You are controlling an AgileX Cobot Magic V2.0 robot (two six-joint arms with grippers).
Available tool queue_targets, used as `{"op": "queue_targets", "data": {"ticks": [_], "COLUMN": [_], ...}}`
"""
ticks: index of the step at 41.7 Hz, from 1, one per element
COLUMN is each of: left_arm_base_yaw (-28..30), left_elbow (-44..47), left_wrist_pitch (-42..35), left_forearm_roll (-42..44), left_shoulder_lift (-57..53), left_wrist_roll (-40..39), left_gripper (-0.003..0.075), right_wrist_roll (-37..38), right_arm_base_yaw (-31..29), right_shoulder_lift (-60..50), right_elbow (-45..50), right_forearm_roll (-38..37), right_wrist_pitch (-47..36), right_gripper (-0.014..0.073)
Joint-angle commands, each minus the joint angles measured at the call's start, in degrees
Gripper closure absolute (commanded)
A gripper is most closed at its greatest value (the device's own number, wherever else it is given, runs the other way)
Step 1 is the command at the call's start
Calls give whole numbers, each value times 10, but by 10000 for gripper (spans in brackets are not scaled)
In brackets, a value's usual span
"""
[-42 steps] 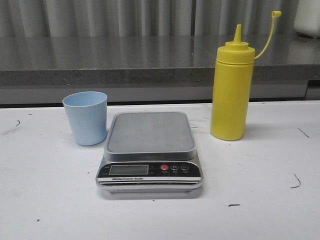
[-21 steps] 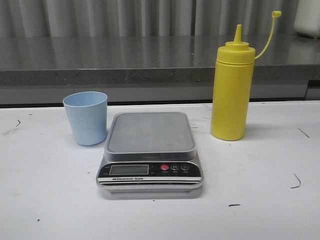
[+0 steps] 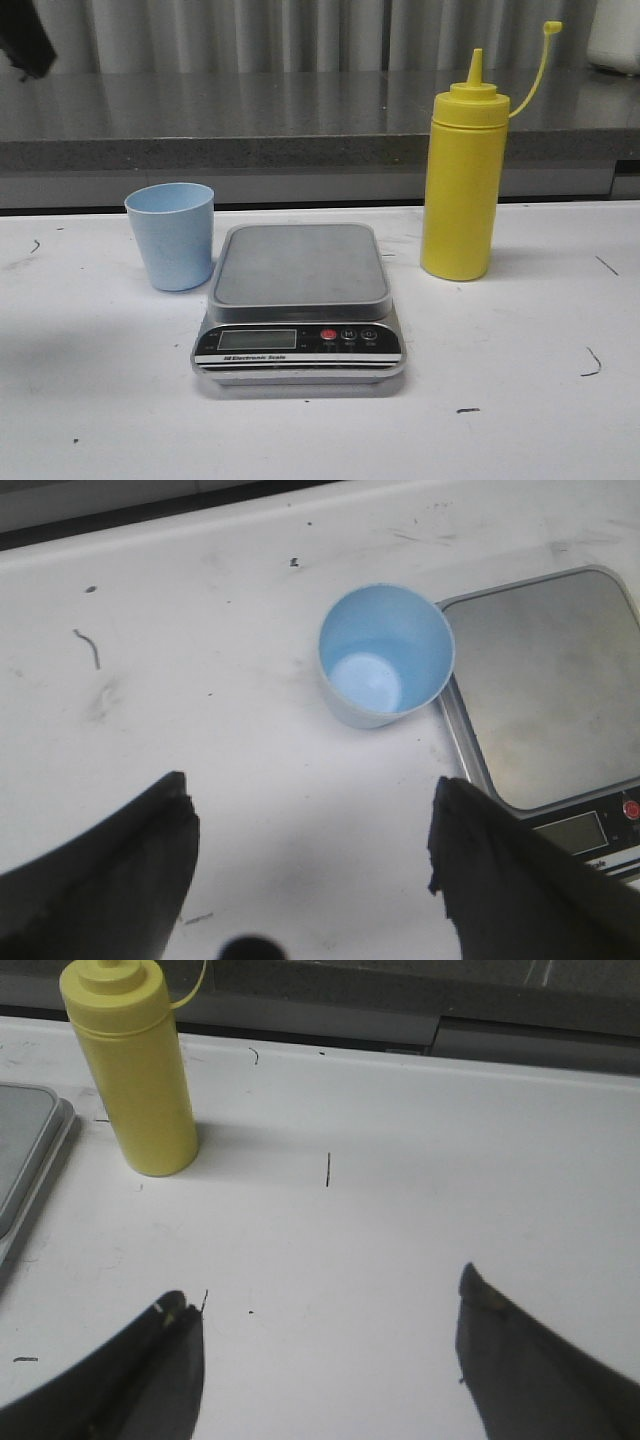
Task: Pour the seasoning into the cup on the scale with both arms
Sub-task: 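Lower the left gripper around the light blue cup and close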
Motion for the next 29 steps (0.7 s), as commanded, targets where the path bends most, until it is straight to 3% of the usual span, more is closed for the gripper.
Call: {"op": "queue_targets", "data": {"ticks": [1,14,29], "left_arm_base_yaw": [-11,-12,-12], "left_elbow": [-55,-162,-236], "left_wrist_pitch": [-15,55,47], "left_forearm_roll": [-5,42,32], "left_shoulder_lift": [37,197,308], "left_wrist_roll": [-3,-12,-21], "left_gripper": [241,247,247], "right_wrist_roll": [-7,-7,-7], "right_arm_base_yaw": [-1,-1,-1], "right_shoulder_lift": [6,6,6], "right_elbow": [-15,-15,-15], "right_forearm_roll": [-6,-6,-6], "right_wrist_pitch": [-39,-39,-39], "right_gripper": [45,45,45]}}
